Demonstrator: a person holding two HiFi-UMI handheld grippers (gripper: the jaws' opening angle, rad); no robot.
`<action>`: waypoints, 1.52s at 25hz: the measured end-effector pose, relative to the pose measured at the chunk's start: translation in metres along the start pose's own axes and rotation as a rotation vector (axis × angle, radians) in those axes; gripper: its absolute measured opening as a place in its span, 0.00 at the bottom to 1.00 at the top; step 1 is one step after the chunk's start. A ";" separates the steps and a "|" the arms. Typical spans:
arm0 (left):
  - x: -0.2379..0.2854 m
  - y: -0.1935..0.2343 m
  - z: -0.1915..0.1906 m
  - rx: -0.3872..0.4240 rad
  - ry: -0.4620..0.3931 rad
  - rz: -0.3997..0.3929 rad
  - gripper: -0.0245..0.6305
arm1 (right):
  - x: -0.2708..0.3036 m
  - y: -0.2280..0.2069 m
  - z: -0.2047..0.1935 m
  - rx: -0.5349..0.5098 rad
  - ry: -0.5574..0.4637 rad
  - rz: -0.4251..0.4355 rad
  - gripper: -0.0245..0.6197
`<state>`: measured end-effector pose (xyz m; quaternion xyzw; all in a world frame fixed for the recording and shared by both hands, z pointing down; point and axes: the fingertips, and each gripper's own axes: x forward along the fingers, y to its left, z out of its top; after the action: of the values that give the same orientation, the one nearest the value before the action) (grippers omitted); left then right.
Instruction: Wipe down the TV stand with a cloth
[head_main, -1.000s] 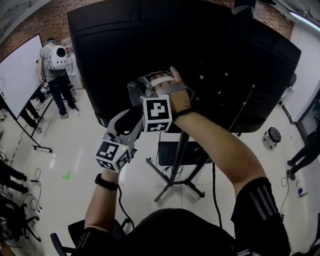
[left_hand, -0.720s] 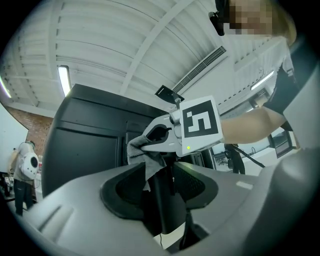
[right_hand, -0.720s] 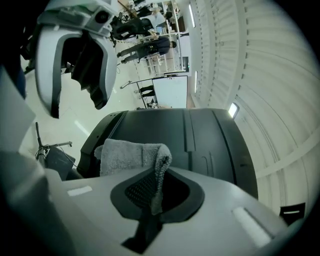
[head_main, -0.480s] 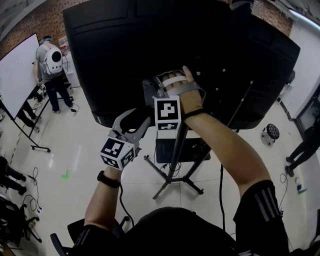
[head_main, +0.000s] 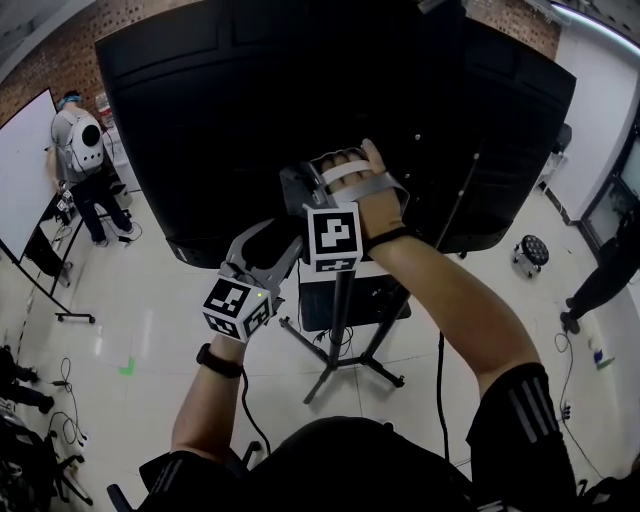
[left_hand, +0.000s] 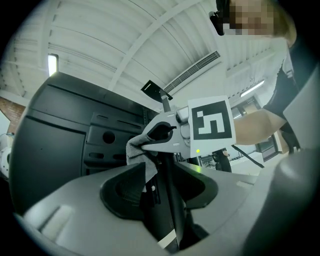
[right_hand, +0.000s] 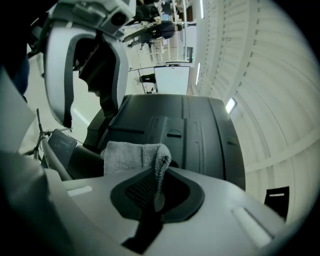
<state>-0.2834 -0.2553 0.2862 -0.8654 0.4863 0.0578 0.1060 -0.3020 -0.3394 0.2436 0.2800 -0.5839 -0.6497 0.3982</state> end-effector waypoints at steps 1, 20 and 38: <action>0.000 -0.001 0.002 0.003 -0.003 -0.002 0.34 | -0.007 -0.004 0.002 0.050 -0.034 -0.005 0.06; 0.032 -0.052 0.072 0.112 -0.106 0.003 0.34 | -0.110 -0.104 -0.116 0.750 -0.422 -0.213 0.07; 0.058 -0.076 0.035 0.111 0.016 0.131 0.34 | -0.073 -0.053 -0.132 0.824 -0.491 -0.039 0.07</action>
<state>-0.1884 -0.2565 0.2499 -0.8249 0.5452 0.0306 0.1462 -0.1644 -0.3489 0.1627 0.2639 -0.8642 -0.4184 0.0920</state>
